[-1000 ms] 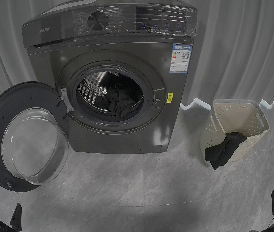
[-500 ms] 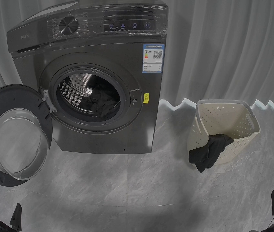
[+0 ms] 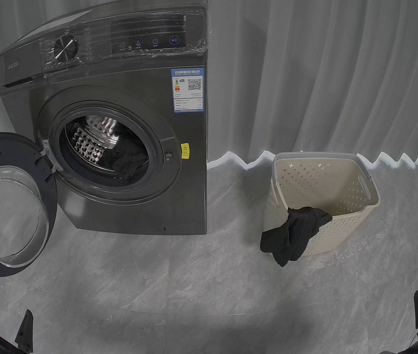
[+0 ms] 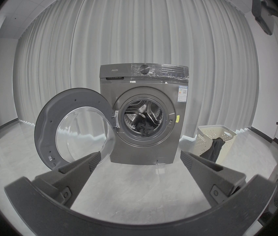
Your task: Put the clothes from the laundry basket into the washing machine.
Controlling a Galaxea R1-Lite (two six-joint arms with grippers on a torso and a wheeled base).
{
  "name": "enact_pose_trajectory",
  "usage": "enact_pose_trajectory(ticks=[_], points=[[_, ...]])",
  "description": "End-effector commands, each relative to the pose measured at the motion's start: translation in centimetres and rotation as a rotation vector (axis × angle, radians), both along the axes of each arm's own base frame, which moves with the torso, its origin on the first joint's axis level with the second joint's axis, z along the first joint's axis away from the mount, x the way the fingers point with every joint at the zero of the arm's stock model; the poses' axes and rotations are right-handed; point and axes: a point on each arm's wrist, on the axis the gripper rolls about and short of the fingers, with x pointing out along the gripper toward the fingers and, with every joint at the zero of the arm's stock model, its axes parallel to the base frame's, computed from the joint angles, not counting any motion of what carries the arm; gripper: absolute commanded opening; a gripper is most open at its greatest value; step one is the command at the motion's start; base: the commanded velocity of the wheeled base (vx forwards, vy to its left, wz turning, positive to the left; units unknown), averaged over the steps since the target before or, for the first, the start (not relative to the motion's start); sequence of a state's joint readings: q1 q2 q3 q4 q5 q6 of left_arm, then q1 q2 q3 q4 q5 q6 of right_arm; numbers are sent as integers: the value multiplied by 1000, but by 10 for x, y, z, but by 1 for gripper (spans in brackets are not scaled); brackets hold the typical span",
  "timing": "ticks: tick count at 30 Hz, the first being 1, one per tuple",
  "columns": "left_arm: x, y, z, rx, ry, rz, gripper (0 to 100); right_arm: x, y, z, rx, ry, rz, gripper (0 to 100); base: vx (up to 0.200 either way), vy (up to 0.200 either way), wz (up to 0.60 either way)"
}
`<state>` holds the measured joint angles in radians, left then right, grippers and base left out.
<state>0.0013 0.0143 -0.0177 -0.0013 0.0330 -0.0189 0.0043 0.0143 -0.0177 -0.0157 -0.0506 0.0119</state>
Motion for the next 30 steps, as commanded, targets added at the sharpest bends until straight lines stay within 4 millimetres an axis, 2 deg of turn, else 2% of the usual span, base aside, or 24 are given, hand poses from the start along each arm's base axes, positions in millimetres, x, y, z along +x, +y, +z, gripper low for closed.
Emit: enact_pose_trajectory(ticks=[1, 19, 30], points=[[0, 0, -5, -1, 3, 1, 100, 0, 0, -5, 0, 4, 0, 100, 0, -200, 0], [0, 0, -5, 2, 3, -1, 100, 0, 0, -5, 0, 4, 0, 100, 0, -200, 0], [0, 0, -5, 11, 4, -4, 100, 0, 0, -5, 5, 5, -1, 100, 0, 0, 0]])
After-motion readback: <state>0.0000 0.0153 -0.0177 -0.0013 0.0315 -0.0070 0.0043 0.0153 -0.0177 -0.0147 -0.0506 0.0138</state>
